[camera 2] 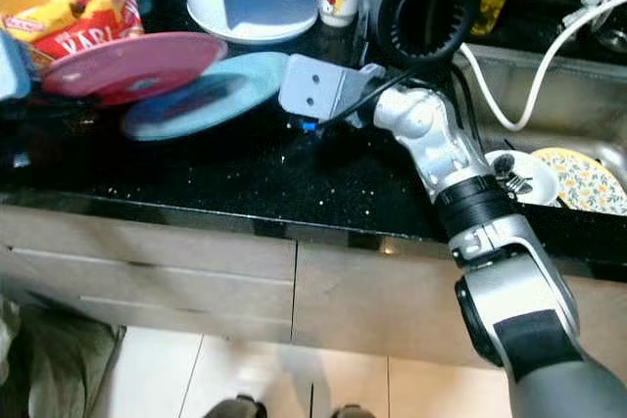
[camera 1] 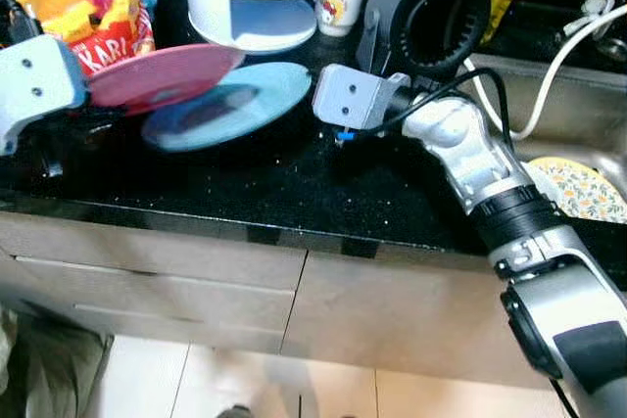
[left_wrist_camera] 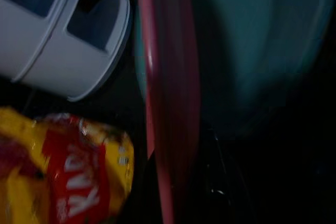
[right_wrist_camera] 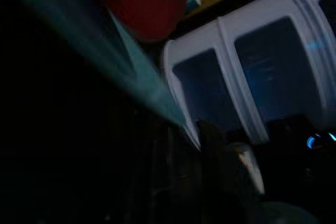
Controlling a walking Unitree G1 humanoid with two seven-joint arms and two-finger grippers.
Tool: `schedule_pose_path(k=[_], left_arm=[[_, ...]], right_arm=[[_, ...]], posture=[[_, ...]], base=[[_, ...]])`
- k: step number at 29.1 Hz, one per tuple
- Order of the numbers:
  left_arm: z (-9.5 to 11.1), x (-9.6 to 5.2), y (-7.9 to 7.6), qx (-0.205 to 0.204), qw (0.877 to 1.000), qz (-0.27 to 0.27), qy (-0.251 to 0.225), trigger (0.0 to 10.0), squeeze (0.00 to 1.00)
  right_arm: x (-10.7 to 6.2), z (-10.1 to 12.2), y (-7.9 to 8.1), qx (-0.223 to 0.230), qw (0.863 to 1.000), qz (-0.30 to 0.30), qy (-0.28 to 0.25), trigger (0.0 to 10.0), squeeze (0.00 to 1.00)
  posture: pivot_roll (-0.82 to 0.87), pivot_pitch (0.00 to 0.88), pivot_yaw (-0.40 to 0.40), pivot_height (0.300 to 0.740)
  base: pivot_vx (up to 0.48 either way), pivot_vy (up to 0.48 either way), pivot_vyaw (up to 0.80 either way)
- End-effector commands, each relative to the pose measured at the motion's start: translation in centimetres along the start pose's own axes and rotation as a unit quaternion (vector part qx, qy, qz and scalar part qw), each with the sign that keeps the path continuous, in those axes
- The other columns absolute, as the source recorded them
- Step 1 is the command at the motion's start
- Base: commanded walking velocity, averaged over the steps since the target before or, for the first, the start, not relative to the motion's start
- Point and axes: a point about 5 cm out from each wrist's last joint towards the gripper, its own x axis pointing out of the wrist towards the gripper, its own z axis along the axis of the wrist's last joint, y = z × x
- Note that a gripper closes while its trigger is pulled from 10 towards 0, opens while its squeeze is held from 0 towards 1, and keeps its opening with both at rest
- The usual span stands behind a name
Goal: Kitchen organization
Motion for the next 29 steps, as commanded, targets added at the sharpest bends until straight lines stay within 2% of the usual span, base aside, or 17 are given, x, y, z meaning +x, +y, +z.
schedule_pose_path(k=[1,6,7,8,9,10,11,14,16,17,19,21,23,24,26,27,29], left_arm=[[-0.2,1.1,-0.5,0.006,1.000,-0.007,-0.006,0.0,0.00],[-0.5,2.0,0.2,0.030,0.999,0.030,-0.006,0.0,0.00],[-0.3,2.1,0.4,0.034,0.999,0.039,-0.011,0.0,0.00],[-0.3,2.1,0.4,0.034,0.999,0.039,-0.011,0.0,0.00],[0.0,2.3,0.9,0.043,0.997,0.056,-0.020,0.0,0.00],[0.0,2.3,0.9,0.043,0.997,0.056,-0.020,0.0,0.00],[0.1,2.3,1.1,0.045,0.997,0.060,-0.022,0.0,0.00],[0.6,2.2,1.5,0.050,0.996,0.070,-0.037,0.0,0.00],[1.8,2.1,2.0,0.038,0.993,0.080,-0.074,0.0,0.00],[3.3,1.9,2.5,0.020,0.988,0.088,-0.124,0.0,0.00],[6.7,1.2,2.9,-0.024,0.967,0.082,-0.239,0.0,0.00],[8.9,0.3,2.9,-0.057,0.942,0.062,-0.326,0.0,0.00],[10.1,-0.4,3.3,-0.085,0.918,0.065,-0.381,0.0,0.00],[10.1,-0.4,3.3,-0.085,0.918,0.065,-0.381,0.0,0.00],[10.7,-1.3,3.6,-0.111,0.891,0.071,-0.434,0.0,0.00],[10.7,-1.3,3.6,-0.111,0.891,0.071,-0.434,0.0,0.00],[11.1,-1.8,3.4,-0.136,0.868,0.061,-0.473,0.0,0.00]], right_arm=[[-0.1,-0.3,-0.7,-0.019,1.000,-0.018,0.010,10.0,1.00],[-0.9,-1.9,-2.5,-0.077,0.992,-0.072,0.073,10.0,1.00],[-1.1,-2.2,-2.8,-0.091,0.989,-0.075,0.087,10.0,0.90],[-1.1,-2.2,-2.8,-0.091,0.989,-0.075,0.087,10.0,0.90],[-1.6,-2.9,-3.4,-0.100,0.985,-0.089,0.108,10.0,0.44],[-1.6,-2.9,-3.4,-0.100,0.985,-0.089,0.108,10.0,0.44],[-1.8,-3.0,-3.6,-0.101,0.984,-0.093,0.112,10.0,0.00],[-2.2,-3.4,-3.9,-0.113,0.981,-0.097,0.127,10.0,0.00],[-2.7,-3.6,-4.4,-0.080,0.982,-0.117,0.122,10.0,0.00],[-3.2,-3.5,-4.8,-0.028,0.984,-0.139,0.106,10.0,0.00],[-3.6,-2.9,-4.9,0.125,0.978,-0.165,0.022,10.0,0.00],[-4.1,-2.1,-5.2,0.246,0.950,-0.181,-0.062,10.0,0.00],[-4.7,-2.0,-5.4,0.278,0.937,-0.194,-0.090,10.0,0.00],[-4.7,-2.0,-5.4,0.278,0.937,-0.194,-0.090,10.0,0.00],[-5.6,-2.3,-5.5,0.314,0.919,-0.214,-0.110,10.0,0.00],[-5.6,-2.3,-5.5,0.314,0.919,-0.214,-0.110,10.0,0.00],[-6.4,-2.4,-5.8,0.347,0.898,-0.237,-0.132,10.0,0.00]], posture=[[0.18,0.146,-0.064,0.740],[0.16,0.140,-0.062,0.740],[0.16,0.139,-0.061,0.740],[0.16,0.139,-0.061,0.740],[0.16,0.139,-0.061,0.740],[0.16,0.139,-0.061,0.740],[0.16,0.139,-0.061,0.740],[0.16,0.138,-0.060,0.740],[0.16,0.137,-0.062,0.740],[0.15,0.134,-0.063,0.740],[0.15,0.127,-0.065,0.740],[0.15,0.123,-0.065,0.740],[0.15,0.120,-0.065,0.740],[0.15,0.120,-0.065,0.740],[0.15,0.114,-0.065,0.740],[0.15,0.114,-0.065,0.740],[0.14,0.109,-0.067,0.740]], base=[[0.000,0.000,0.00],[0.000,0.000,0.00],[0.000,0.000,0.00],[0.000,0.000,0.00],[0.000,0.000,0.00],[0.000,0.000,0.00],[0.000,0.000,0.00],[0.000,0.000,0.00],[0.000,0.000,0.00],[0.000,0.000,0.00],[0.000,0.000,0.00],[0.000,0.000,0.00],[0.000,0.000,0.00],[0.000,0.000,0.00],[0.000,0.000,0.00],[0.000,0.000,0.00],[0.000,0.000,0.00]])
